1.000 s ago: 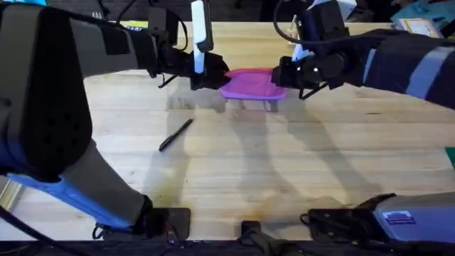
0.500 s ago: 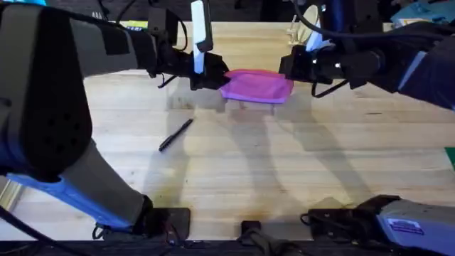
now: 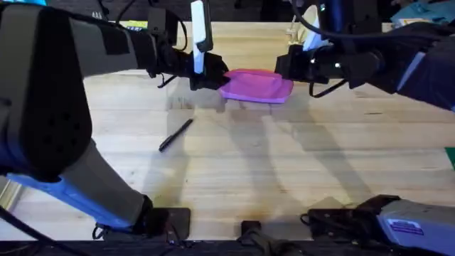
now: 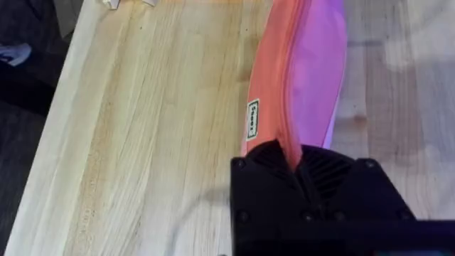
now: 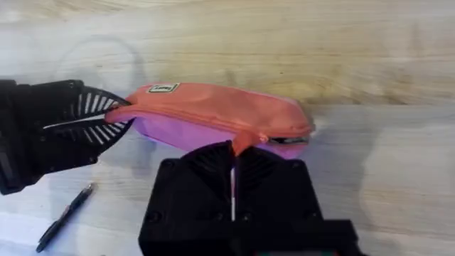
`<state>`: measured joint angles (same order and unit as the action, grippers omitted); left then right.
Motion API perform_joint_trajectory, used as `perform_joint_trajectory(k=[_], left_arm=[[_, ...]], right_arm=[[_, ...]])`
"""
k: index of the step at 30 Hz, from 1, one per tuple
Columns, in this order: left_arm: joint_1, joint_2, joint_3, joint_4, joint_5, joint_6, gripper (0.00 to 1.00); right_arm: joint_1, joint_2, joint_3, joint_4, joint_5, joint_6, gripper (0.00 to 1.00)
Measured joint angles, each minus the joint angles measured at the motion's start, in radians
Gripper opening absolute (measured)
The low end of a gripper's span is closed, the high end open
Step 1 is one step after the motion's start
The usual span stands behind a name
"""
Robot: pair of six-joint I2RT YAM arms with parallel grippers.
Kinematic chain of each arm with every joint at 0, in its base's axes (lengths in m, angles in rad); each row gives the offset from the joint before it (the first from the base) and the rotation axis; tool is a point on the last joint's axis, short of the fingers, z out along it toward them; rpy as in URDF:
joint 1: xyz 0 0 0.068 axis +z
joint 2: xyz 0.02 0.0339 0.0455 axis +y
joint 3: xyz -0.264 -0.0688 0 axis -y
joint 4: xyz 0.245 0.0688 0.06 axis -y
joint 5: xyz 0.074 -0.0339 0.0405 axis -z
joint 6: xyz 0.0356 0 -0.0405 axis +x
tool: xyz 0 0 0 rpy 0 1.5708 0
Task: Unzip the bag, pick up the pens from the table one at a time and place them inside, then zip the bag closed.
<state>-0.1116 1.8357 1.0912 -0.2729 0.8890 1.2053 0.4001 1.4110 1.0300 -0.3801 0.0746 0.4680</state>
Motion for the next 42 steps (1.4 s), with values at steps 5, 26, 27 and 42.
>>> perform_joint_trajectory(k=[5, 26, 27, 42], left_arm=[[0.004, 0.0, 0.0, 0.0, -0.003, 0.0, 0.042], [0.01, 0.0, 0.0, 0.0, -0.014, 0.0, 0.042], [0.01, 0.0, 0.0, 0.0, -0.014, 0.0, 0.042], [0.01, 0.0, 0.0, 0.0, -0.011, 0.0, 0.042]], right_arm=[[0.039, 0.0, -0.001, 0.045, 0.001, 0.0, 0.031], [0.177, 0.125, -0.004, 0.287, 0.014, 0.013, 0.031], [0.18, 0.135, -0.004, 0.302, 0.013, 0.02, 0.031], [0.249, 0.24, -0.004, 0.504, -0.019, 0.057, 0.031]])
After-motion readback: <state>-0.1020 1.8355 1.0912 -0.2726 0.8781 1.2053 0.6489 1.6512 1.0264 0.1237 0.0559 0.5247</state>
